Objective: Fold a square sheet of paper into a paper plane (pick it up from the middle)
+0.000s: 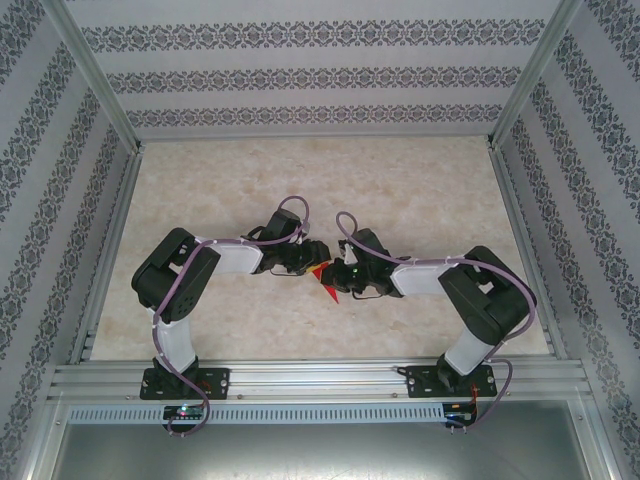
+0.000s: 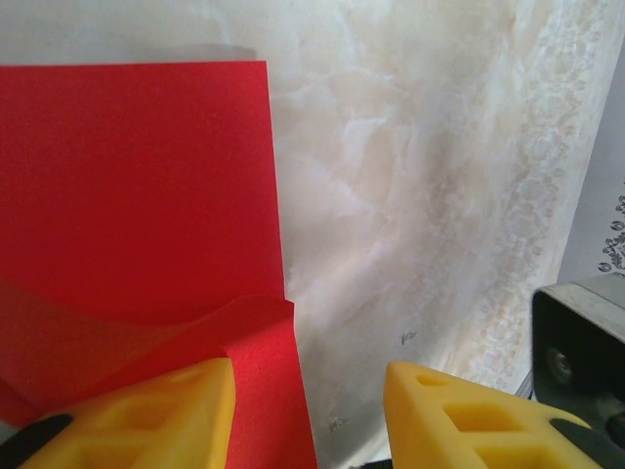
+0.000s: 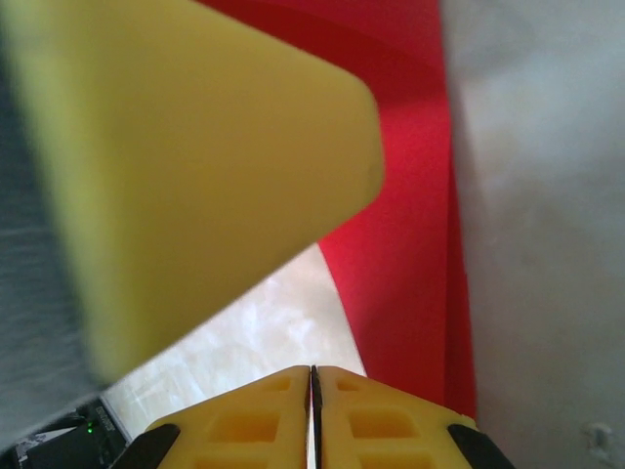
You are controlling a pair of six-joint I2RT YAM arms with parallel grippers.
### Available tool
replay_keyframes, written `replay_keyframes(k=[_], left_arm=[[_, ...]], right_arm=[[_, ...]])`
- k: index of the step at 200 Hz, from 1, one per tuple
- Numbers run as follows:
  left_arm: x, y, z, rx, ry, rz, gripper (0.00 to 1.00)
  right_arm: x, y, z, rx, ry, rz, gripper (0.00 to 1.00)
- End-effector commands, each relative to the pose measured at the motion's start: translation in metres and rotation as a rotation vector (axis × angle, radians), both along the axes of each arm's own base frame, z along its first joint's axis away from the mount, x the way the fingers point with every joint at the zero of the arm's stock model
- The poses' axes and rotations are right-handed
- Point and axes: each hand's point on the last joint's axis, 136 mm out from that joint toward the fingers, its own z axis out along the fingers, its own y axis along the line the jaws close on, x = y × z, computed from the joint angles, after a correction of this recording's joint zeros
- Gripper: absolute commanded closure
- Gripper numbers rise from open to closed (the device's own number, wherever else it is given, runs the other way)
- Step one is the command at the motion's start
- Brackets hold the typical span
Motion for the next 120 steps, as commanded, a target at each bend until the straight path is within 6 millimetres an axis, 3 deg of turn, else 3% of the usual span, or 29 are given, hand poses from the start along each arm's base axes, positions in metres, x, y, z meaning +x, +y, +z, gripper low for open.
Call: replay_keyframes(k=[1, 35, 90, 120], left_arm=[[-0.015, 0.01, -0.029, 0.082, 0.071, -0.01, 0.54], [-0.016, 0.011, -0.029, 0.085, 0.072, -0.008, 0.54], [-0.015, 0.011, -0.029, 0.085, 0.071, -0.009, 0.54], [-0.016, 0.011, -0.029, 0.086, 0.072, -0.01, 0.54]], right_arm=[[0.002, -0.004, -0.013, -0.023, 0.02, -0.024, 0.89], [-0.006, -0.011, -0.026, -0.043, 0.057, -0.031, 0.89], [0.005, 0.005, 0.013, 0.039, -0.026, -0.005, 0.89], [0.006, 0.007, 0.011, 0.045, -0.022, 0.004, 0.89]])
